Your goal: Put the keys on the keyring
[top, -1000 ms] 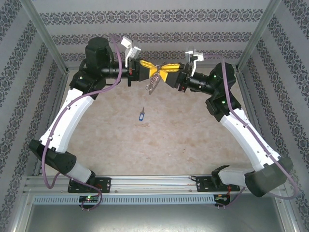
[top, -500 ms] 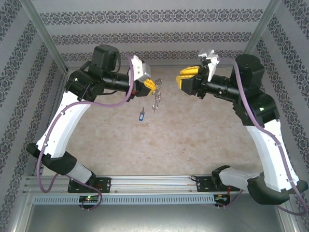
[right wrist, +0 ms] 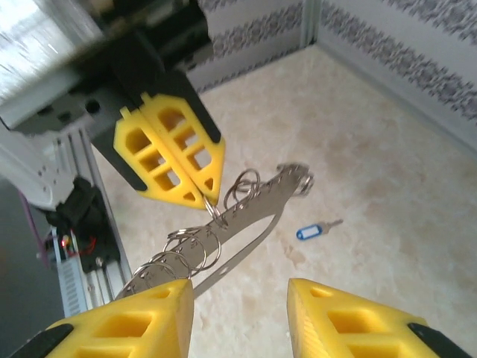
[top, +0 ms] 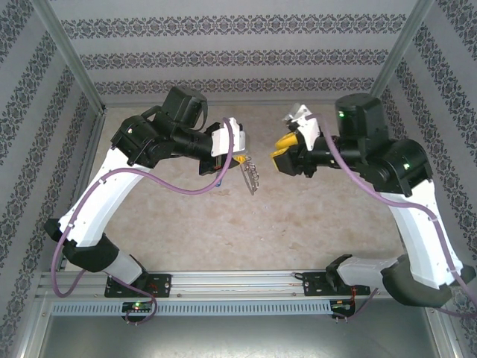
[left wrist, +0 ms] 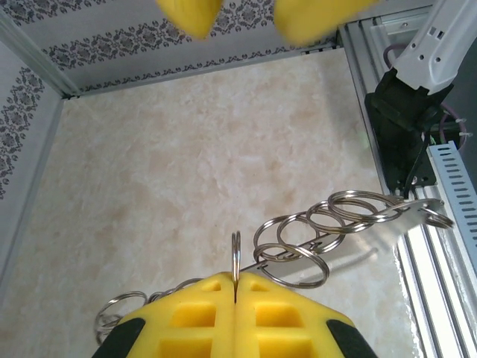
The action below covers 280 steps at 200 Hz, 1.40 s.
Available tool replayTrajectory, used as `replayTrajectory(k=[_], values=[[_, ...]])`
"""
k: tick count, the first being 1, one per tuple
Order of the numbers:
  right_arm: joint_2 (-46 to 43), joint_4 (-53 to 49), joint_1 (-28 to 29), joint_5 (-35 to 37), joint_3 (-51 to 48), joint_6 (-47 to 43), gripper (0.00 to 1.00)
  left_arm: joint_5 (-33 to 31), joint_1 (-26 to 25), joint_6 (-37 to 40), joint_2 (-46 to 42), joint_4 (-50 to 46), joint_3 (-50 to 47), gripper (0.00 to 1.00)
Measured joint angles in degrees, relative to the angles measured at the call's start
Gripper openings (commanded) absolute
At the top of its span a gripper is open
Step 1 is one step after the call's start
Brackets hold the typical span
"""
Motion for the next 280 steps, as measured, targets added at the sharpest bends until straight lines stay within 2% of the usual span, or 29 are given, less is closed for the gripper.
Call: replayTrajectory(k=[32,77,126,186,206,227,280], values=[[2.38,-0.63,1.18,0.0,-0.11,-1.53,0.35,-0.02,-0.07,0.2,0.0,0.02,0.0,0.0],[0.94,3.26,1.4,-0.81,-5.29,-1.22,0.37,2.01,-0.07,-0.02,0.63,0.04,0.0,0.0],[2.4,5.79,1.4,-5.18,-5.64,-1.14,0.38,3.58,-0.11,-1.09,0.87,0.04,0.0,0.0],[5.38,2.62,2.05,-10.43,-4.11,-2.89,0.38,4.48,-0.44,-2.19,0.87,0.09,-0.02,0.0],[5.38,2.21,2.51,-10.86,-4.11,-3.08,0.31,5.07,-0.44,-2.62,0.87,0.17,-0.02,0.0],[5.38,1.79,2.78,-11.02,-4.11,-4.02,0.13,5.55,-0.44,-2.86,0.85,0.02,-0.15,0.0],[5.55,0.37,3.06,-10.21,-3.72,-4.94,0.06,6.38,-0.44,-2.89,0.83,-0.35,-0.85,0.0]])
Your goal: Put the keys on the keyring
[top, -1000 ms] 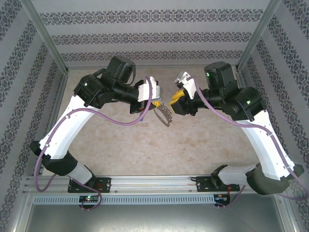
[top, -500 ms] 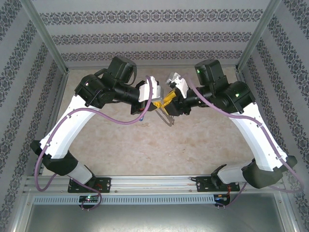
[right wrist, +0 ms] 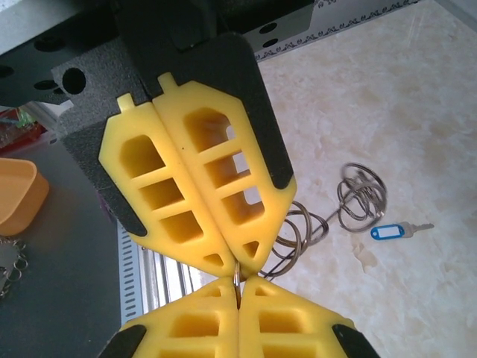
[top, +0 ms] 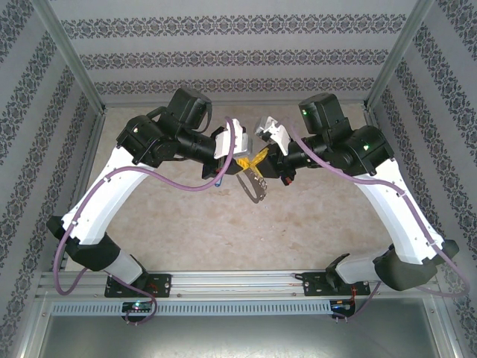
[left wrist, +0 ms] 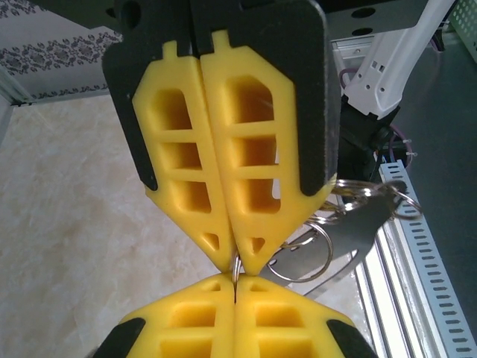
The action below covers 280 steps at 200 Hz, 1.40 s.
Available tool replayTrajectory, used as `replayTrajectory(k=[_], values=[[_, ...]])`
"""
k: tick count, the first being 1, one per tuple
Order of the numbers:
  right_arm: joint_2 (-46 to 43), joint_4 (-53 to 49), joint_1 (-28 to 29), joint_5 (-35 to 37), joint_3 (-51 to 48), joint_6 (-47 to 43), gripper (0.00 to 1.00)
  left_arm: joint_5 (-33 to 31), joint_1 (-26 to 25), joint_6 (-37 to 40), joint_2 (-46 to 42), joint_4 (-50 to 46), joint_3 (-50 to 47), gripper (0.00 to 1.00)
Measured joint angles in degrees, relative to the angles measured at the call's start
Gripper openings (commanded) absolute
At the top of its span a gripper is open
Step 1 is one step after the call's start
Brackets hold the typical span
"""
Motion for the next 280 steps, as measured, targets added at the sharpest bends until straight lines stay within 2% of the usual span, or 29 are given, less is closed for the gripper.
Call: replayTrajectory(k=[11,20,54,82,97,117,162,197,232,280], values=[[0.2,-0.26,0.22,0.26,0.24,-0.2,0.05,0.02,0.0,0.0,-0.07,-0.11,-0.07,0.0],[0.39,-0.46,0.5,0.46,0.52,-0.33,0.0,0.02,0.0,-0.04,-0.17,-0.26,-0.13,0.0],[0.98,-1.16,1.31,0.96,1.46,-0.68,0.0,0.17,0.02,-1.11,-1.07,-0.17,-1.09,0.0],[0.74,-0.55,1.25,0.94,1.42,0.26,0.0,2.32,0.57,-4.55,-4.35,5.4,-7.08,0.23],[0.09,1.9,0.33,-0.11,0.42,2.75,0.0,5.44,1.97,-8.15,-7.48,11.43,-12.57,0.28],[-1.73,8.7,-1.22,-2.78,-2.43,7.34,0.0,9.03,5.14,-14.1,-11.78,20.0,-19.96,0.3],[-4.31,24.9,-3.72,-9.07,-6.82,18.93,0.0,15.98,12.9,-34.03,-18.91,48.7,-37.07,0.3],[-5.64,36.61,-3.74,-12.0,-11.54,27.36,0.0,17.84,14.4,-47.06,-18.71,66.6,-41.92,0.22],[-5.95,46.34,-4.22,-13.05,-14.91,34.1,0.0,18.56,14.4,-54.4,-18.62,78.09,-42.03,0.18],[-7.08,63.08,-5.6,-13.05,-22.05,45.24,0.0,19.28,14.4,-58.64,-18.62,83.54,-42.03,0.15]])
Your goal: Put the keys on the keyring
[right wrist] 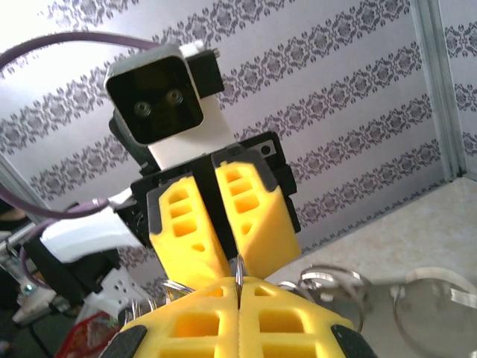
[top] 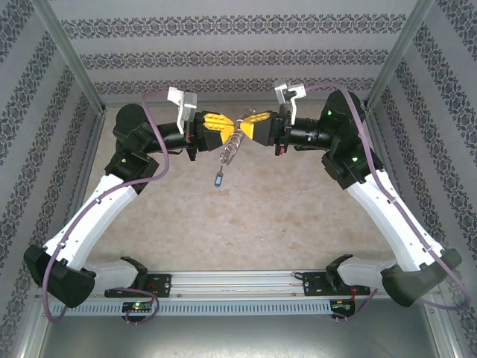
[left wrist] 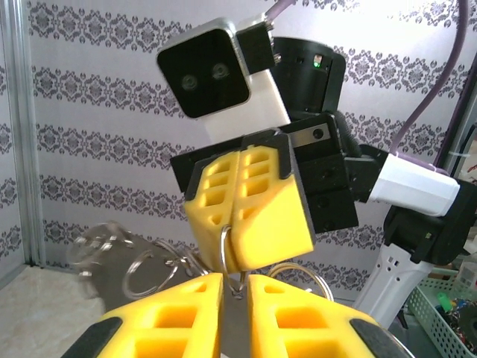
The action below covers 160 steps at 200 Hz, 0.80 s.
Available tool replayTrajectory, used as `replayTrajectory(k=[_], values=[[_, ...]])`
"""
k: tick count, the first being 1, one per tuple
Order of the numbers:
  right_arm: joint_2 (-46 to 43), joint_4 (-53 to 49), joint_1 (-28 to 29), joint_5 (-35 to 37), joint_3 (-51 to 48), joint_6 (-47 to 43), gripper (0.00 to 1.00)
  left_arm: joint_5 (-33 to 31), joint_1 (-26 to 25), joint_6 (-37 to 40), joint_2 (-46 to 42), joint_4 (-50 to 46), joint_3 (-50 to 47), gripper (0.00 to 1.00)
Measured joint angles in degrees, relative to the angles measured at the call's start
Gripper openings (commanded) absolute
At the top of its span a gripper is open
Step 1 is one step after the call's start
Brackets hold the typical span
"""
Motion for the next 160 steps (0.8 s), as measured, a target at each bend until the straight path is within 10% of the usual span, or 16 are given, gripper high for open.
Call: replayTrajectory(k=[160], values=[[0.31,11.17,-0.39,-0.87,-0.83,5.92,0.0,1.68,0.0,-5.66,5.16,7.28,4.33,0.15]])
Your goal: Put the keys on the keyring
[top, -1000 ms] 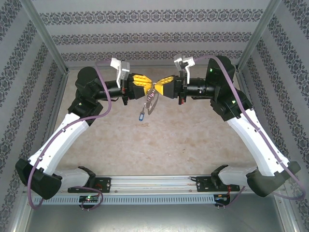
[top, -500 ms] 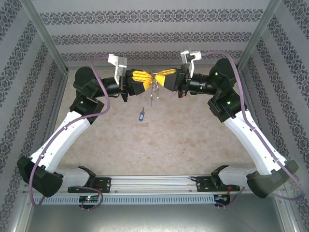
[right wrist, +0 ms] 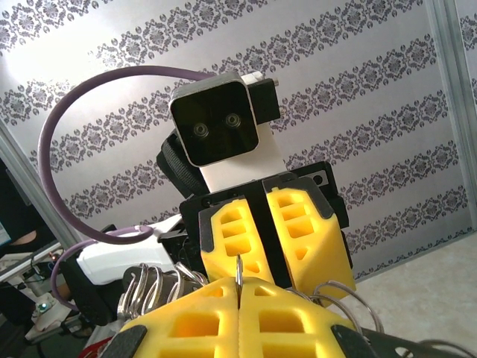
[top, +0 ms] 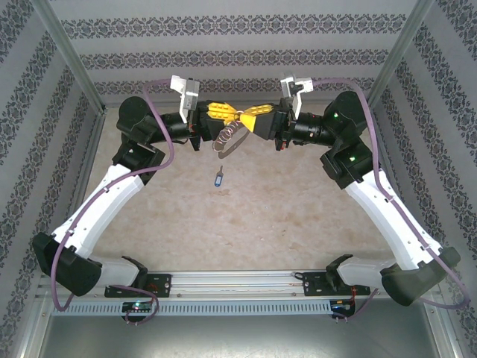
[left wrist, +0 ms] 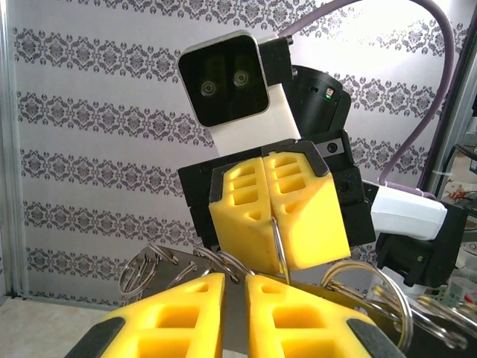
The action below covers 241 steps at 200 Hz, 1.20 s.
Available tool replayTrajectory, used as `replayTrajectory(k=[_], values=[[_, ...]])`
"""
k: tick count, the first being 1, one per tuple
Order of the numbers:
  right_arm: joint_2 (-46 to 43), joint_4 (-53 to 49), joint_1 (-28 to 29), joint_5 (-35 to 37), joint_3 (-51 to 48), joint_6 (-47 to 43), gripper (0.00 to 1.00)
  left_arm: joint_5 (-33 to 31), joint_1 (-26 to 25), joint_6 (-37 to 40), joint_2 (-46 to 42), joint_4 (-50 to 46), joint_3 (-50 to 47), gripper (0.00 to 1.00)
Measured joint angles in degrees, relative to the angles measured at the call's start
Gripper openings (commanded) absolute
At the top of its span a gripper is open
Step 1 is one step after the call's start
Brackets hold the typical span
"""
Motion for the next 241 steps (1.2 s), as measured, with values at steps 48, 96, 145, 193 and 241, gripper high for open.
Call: replayTrajectory(k=[48,96,145,193,241], values=[[0.0,2.08,-0.35,0.0,-0.79,0.83,0.0,0.2,0.0,-1.84,0.0,1.33,0.07,0.16],[-0.11,4.5,-0.83,0.0,-2.05,1.7,0.0,0.22,0.13,-3.48,0.0,2.43,0.09,0.16],[-0.11,5.57,-1.09,0.02,-2.1,2.4,0.0,0.24,0.33,-5.18,0.0,4.46,0.09,0.15],[-0.11,6.78,-1.09,0.07,-2.62,2.97,0.0,0.24,0.33,-6.21,0.0,5.03,0.09,0.15],[-0.11,10.78,-1.11,0.46,-4.44,5.73,0.0,0.2,0.35,-6.21,0.0,5.03,0.09,0.16]])
